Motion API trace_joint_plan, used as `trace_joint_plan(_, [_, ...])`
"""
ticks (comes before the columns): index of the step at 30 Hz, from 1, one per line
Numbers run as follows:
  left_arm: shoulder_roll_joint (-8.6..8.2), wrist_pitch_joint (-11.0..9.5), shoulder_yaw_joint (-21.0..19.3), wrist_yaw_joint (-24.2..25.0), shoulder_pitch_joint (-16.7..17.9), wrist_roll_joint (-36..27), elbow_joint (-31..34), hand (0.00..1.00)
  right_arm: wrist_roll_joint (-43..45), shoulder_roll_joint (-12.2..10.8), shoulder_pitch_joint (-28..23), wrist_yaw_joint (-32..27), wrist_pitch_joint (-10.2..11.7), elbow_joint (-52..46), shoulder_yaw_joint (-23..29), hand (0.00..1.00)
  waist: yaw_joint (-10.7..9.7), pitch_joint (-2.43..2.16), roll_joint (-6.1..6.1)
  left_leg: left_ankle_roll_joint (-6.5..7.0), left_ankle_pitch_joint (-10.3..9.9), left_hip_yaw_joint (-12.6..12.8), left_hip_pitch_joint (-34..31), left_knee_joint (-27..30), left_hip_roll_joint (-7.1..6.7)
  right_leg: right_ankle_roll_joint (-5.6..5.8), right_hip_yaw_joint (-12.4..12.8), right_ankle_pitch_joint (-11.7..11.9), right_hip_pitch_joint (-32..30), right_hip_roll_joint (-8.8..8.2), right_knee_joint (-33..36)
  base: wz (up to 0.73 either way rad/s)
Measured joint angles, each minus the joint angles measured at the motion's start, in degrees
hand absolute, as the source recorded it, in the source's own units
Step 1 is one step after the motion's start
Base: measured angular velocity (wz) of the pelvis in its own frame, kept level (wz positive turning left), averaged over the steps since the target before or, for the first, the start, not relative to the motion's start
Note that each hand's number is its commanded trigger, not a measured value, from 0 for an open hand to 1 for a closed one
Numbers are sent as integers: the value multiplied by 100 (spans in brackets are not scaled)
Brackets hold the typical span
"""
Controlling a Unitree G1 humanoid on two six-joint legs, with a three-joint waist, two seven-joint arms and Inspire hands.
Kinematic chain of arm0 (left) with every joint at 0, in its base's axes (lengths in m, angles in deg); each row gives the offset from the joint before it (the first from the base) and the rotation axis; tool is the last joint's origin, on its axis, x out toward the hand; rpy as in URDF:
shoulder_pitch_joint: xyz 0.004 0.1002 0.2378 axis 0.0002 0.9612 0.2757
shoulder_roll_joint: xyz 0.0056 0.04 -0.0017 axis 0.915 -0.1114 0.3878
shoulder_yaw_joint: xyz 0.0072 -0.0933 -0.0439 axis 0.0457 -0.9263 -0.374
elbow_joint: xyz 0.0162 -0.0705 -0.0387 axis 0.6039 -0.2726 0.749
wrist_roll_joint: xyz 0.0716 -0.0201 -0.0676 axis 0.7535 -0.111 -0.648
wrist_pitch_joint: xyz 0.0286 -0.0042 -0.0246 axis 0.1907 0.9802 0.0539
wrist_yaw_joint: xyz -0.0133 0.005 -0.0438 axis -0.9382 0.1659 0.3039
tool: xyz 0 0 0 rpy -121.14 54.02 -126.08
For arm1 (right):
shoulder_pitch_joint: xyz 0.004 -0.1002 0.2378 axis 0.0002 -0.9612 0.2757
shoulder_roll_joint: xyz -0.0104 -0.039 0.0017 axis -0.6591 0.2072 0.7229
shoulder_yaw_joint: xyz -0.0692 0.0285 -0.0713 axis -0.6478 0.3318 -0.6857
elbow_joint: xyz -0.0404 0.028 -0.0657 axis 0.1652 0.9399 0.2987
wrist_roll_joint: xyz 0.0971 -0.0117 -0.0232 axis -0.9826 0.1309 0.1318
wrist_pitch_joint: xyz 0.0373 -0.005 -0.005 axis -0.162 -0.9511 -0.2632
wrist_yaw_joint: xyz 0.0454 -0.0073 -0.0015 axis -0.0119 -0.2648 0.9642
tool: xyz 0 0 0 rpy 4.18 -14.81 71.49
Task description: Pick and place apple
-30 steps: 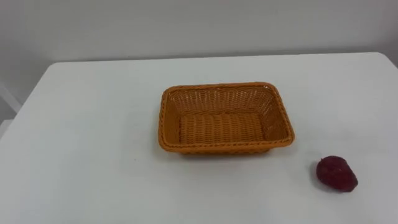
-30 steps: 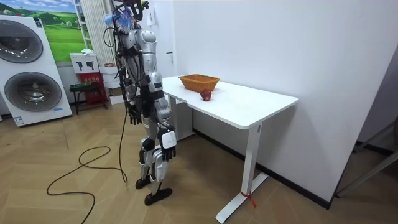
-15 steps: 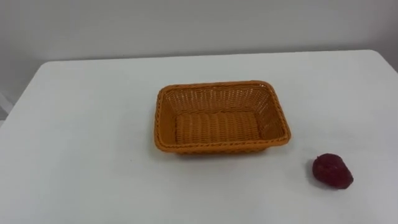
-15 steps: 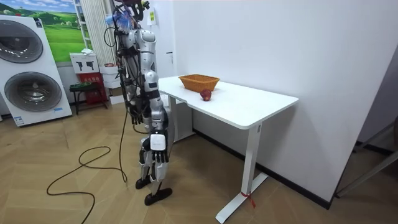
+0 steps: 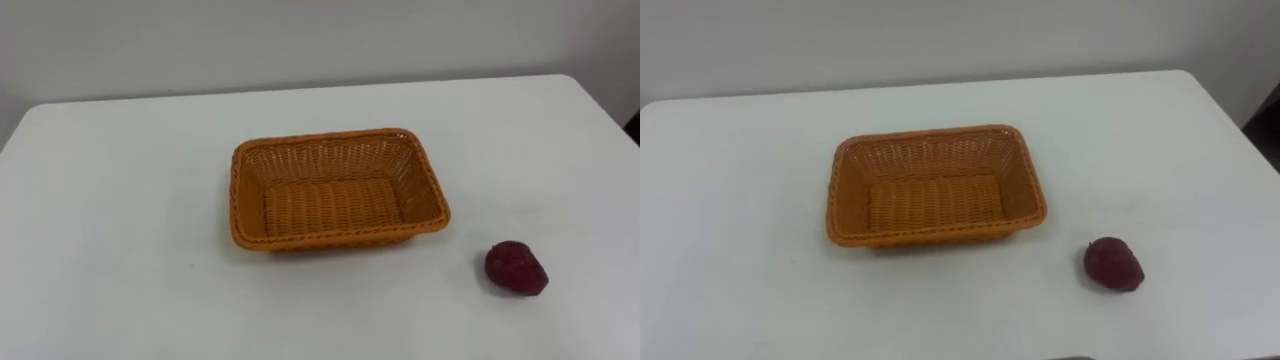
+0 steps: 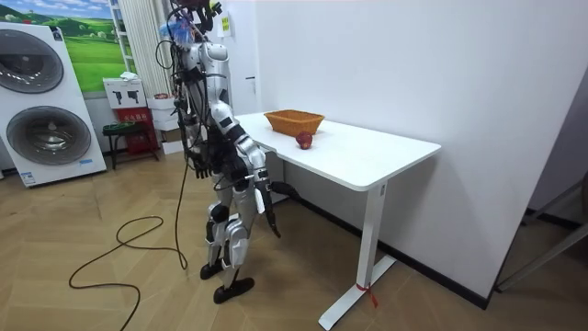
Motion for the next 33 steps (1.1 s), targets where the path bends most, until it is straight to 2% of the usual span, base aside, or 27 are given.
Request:
trace_joint_plan(2, [30,-41,0,0,17,6,10,0,59,20,-12,-335,96,-230,202,0,-1,0,-16,0,0,0,18,-1,-6,0,57,0,21,7,-7,0])
trace_joint_plan(6, [87,-99,6,-3,35,6,-4,0,1453,89,-13,-1277,264,-1502,230,0,-4,38,26,0,0,10,-46,21,-7,3,102,13,-48,26,-14,-7])
trace_joint_plan(8, [132,-194,25,-66,24,5,3,0,2325,203,-1,-1804,471,-2127,176,0,25,38,39,-4,3,10,-125,29,-7,1,93,31,-124,28,3,2])
trace_joint_plan(10, [128,-196,31,-128,26,31,1,0,3101,225,-1,-2227,643,-2523,42,0,55,34,57,-7,7,15,-188,45,-6,-3,93,44,-181,34,15,0])
trace_joint_plan(12, [128,-199,41,-127,4,129,-6,0,3788,251,8,-2556,697,-2809,-77,0,80,29,62,-10,9,17,-280,94,2,-11,92,75,-260,45,8,-2])
trace_joint_plan(13, [124,-199,52,-125,-10,209,-7,0,4313,251,2,-2742,700,-3015,-132,0,137,10,99,-10,9,17,-351,110,6,-11,95,93,-325,52,3,-4])
trace_joint_plan(17, [130,-200,211,-125,-21,285,-71,0,5855,282,4,-3172,761,-3666,-463,0,204,12,148,-6,20,17,-373,93,6,-5,101,133,-338,57,-50,0])
trace_joint_plan(20, [143,-200,373,-134,-41,281,-83,0,6651,282,-1,-3256,812,-3779,-868,0,307,19,105,-16,86,23,-277,-19,-2,-15,104,140,-333,52,-94,0])
trace_joint_plan(23, [128,-200,486,-134,-65,273,-85,0,7058,282,-12,-3132,809,-3863,-1134,0,358,15,87,-21,88,23,-267,-21,5,-20,102,142,-326,60,-110,0])
trace_joint_plan(25, [118,-201,610,-130,-126,279,-189,0,7428,281,-90,-2934,810,-4245,-1459,0,396,18,100,-22,89,19,-284,-21,9,-29,98,149,-323,65,-147,0])
trace_joint_plan(29, [134,-200,831,-131,-171,282,-193,0,7622,316,-173,-2645,859,-4396,-1974,0,484,40,118,-29,93,-12,-300,-21,25,-40,79,206,-304,83,-223,1])
trace_joint_plan(31, [133,-200,1032,-115,-245,284,-232,0,7618,315,-185,-2312,854,-4396,-2381,0,496,67,137,-30,94,-26,-312,-20,21,-36,64,212,-302,79,-223,4])
trace_joint_plan(33, [131,-200,1050,-84,-271,284,-238,0,7620,314,-187,-2029,853,-4395,-2609,0,492,76,144,-30,94,-42,-311,-18,15,-29,41,217,-248,73,-238,7])
